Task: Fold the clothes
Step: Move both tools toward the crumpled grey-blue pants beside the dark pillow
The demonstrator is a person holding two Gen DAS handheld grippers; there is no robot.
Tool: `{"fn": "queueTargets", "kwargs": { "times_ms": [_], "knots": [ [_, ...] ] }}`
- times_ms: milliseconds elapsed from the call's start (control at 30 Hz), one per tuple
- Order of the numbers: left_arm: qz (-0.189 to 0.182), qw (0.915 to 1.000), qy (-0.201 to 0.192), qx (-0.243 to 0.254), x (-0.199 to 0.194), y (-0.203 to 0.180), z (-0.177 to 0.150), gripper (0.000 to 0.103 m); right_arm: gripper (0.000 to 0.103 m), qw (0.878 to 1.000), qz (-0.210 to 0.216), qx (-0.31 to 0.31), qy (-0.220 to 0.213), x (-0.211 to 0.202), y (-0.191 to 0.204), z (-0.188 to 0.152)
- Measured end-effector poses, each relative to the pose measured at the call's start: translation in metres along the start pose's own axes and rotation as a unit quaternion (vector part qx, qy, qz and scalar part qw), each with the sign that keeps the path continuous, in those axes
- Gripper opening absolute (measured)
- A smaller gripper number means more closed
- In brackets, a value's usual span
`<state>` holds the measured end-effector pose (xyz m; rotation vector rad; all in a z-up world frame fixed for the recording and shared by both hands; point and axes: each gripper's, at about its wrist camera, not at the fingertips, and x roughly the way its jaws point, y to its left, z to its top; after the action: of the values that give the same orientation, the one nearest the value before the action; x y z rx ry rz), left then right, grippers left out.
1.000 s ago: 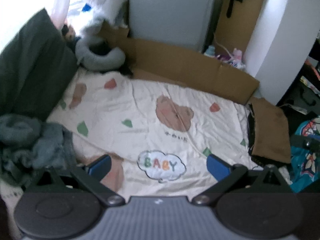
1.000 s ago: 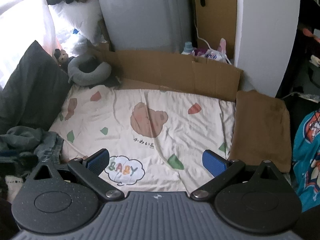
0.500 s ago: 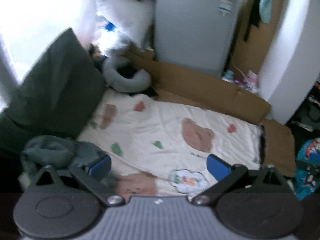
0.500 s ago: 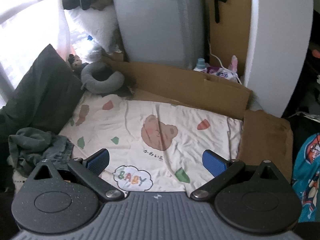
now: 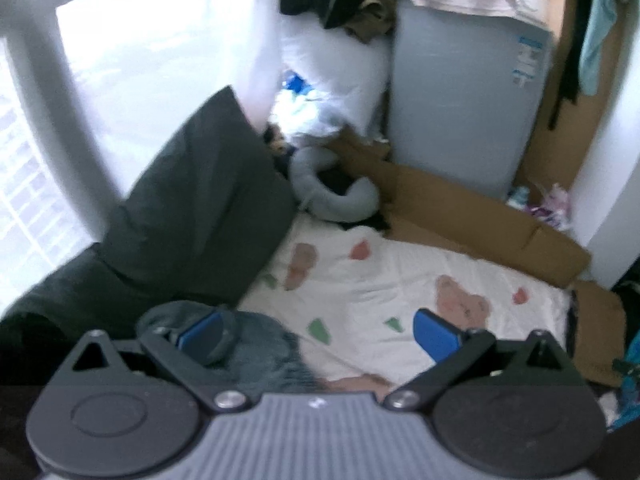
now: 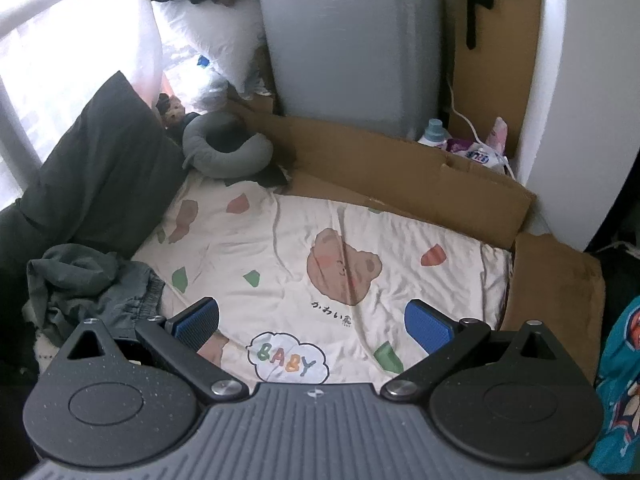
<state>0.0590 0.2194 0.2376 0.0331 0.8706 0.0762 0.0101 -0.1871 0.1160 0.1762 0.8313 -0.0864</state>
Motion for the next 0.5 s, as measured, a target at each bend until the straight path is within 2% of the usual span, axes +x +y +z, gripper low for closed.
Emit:
{"fn": "queueTargets", "kwargs": {
  "times_ms": [167, 300, 500],
  "knots": [
    [0.024, 0.9997, 0.01, -0.005, 0.009, 0.027, -0.006, 0.101, 0.102, 1.0, 0.004, -0.015, 0.001, 0.007, 0.012, 0.008],
    [0.038, 0.999, 0.022, -0.011, 0.024, 0.043, -0.018, 0.099, 0.102, 1.0, 0.028, -0.007, 0.011, 0.013, 0.02, 0.011],
    [0.025, 0.9976, 0.046, -0.045, 0.054, 0.066, -0.039, 0.099, 0.102, 0.999, 0.025, -0.021, 0.014, 0.026, 0.033, 0.013]
  ]
}}
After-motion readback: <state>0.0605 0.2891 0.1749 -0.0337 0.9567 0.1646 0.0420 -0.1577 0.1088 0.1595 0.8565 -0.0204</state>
